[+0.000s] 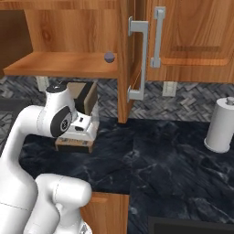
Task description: Pick the eggplants from the cabinet and place them in one bowl. Pick the potato from the sink and place it in the other bowl.
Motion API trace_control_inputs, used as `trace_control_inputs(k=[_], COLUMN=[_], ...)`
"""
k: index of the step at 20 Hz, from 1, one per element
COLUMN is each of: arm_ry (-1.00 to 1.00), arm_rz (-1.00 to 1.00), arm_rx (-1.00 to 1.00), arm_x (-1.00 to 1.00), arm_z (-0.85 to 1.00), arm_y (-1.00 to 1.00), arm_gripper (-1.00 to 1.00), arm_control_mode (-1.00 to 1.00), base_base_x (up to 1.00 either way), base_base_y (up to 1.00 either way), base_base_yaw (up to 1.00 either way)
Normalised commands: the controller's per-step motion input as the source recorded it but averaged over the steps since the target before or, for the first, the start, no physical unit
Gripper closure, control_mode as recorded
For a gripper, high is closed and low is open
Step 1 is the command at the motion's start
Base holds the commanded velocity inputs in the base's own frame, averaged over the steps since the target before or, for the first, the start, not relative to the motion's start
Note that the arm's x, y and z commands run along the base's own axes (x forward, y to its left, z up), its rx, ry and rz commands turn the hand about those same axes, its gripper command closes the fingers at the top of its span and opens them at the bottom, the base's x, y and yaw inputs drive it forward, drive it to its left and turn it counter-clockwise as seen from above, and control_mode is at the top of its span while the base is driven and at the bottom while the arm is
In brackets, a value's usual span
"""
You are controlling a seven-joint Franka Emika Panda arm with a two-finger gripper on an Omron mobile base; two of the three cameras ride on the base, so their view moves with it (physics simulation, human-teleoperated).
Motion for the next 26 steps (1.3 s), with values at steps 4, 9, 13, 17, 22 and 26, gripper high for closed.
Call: trace_control_inputs(k=[4, 9, 13, 17, 22, 26], arm_ry=[-0.28, -0.03, -0.04, -0.15, -0.19, -0.24], arm_rz=[0.12, 0.01, 0.0, 0.0, 0.0, 0.0], arm_rx=[-0.08, -0.15, -0.09, 0.0, 0.11, 0.22], arm_x=[-0.04, -0.06, -0.08, -0.2, -0.09, -0.11], arm_z=[0.22, 0.4, 0.64, 0.8, 0.43, 0.4], arm_y=[0.11, 0.19, 0.0, 0.0, -0.01, 0.0], arm_gripper=[-1.0, -1.0, -1.0, -1.0, -1.0, -1.0], arm_control_mode=[-1.0, -1.0, -1.0, -1.0, -1.0, -1.0], base_base_x=[0.0, 0.0, 0.0, 0.0, 0.0, 0.0], base_base_y=[0.0, 0.0, 0.0, 0.0, 0.0, 0.0], base_base_yaw=[0.0, 0.0, 0.0, 0.0, 0.0, 0.0])
